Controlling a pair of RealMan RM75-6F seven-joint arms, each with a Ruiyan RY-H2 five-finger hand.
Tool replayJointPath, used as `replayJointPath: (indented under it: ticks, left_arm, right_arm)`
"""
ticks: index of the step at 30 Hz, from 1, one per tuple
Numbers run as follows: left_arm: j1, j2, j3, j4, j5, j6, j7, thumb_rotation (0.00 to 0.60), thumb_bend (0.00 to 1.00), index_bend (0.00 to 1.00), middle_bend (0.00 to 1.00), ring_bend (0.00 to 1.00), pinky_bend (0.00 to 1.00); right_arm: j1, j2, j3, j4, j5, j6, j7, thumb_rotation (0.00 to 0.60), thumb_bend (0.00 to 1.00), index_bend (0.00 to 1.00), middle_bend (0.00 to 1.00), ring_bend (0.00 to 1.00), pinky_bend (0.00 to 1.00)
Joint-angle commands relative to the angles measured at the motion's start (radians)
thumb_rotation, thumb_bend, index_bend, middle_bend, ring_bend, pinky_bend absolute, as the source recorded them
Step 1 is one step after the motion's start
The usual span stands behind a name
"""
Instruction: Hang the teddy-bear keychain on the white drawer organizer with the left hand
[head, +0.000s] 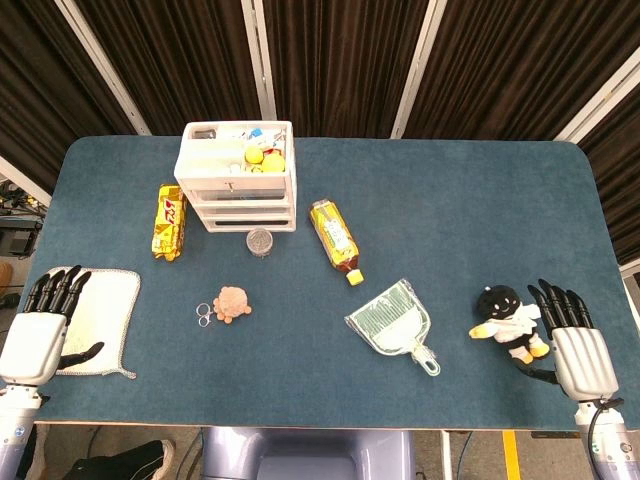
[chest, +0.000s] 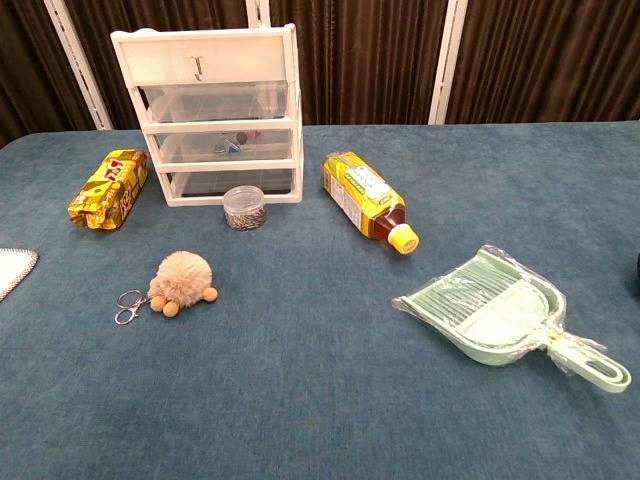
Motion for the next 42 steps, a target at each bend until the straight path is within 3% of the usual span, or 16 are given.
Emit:
replayJointPath:
  ticks: [1,27,37,38,39,41,42]
  left_arm:
    - [0.000,0.000,0.001,-0.001,0.003,0.001,0.004,0.600,0.06,0.00,0.00,0.00,0.00]
    - [-0.004,-0.004,0.000,-0.007,-0.013,-0.013,0.027,0.600,0.06,0.00,0.00,0.00,0.00]
    - [-0.038,-0.005,-0.039,-0.034,-0.067,-0.052,0.078,0.600,0.09,0.02,0.01,0.01,0.03]
    - [-0.046,-0.006,-0.044,-0.043,-0.070,-0.060,0.095,0.600,0.10,0.04,0.04,0.04,0.07]
    - [-0.057,-0.008,-0.051,-0.053,-0.074,-0.068,0.114,0.600,0.12,0.07,0.12,0.13,0.15]
    - [-0.079,-0.016,-0.067,-0.066,-0.085,-0.086,0.153,0.600,0.18,0.18,0.45,0.44,0.37]
    - [-0.088,-0.020,-0.074,-0.072,-0.094,-0.095,0.168,0.600,0.19,0.24,0.57,0.54,0.44]
  right_arm:
    - [-0.001,0.001,0.001,-0.001,0.004,-0.001,0.005,0.600,0.06,0.00,0.00,0.00,0.00]
    - [-0.003,0.011,0.005,-0.012,0.025,-0.011,0.018,0.600,0.06,0.00,0.00,0.00,0.00]
    - [-0.001,0.007,0.003,-0.012,0.015,-0.007,0.005,0.600,0.06,0.00,0.00,0.00,0.00]
    - [-0.001,0.007,0.003,-0.011,0.015,-0.008,0.005,0.600,0.06,0.00,0.00,0.00,0.00]
    - [-0.001,0.007,0.003,-0.010,0.014,-0.008,0.005,0.600,0.06,0.00,0.00,0.00,0.00]
    - [-0.001,0.008,0.002,-0.011,0.012,-0.009,0.006,0.600,0.06,0.00,0.00,0.00,0.00]
    - [0.000,0.007,0.002,-0.011,0.012,-0.009,0.006,0.600,0.06,0.00,0.00,0.00,0.00]
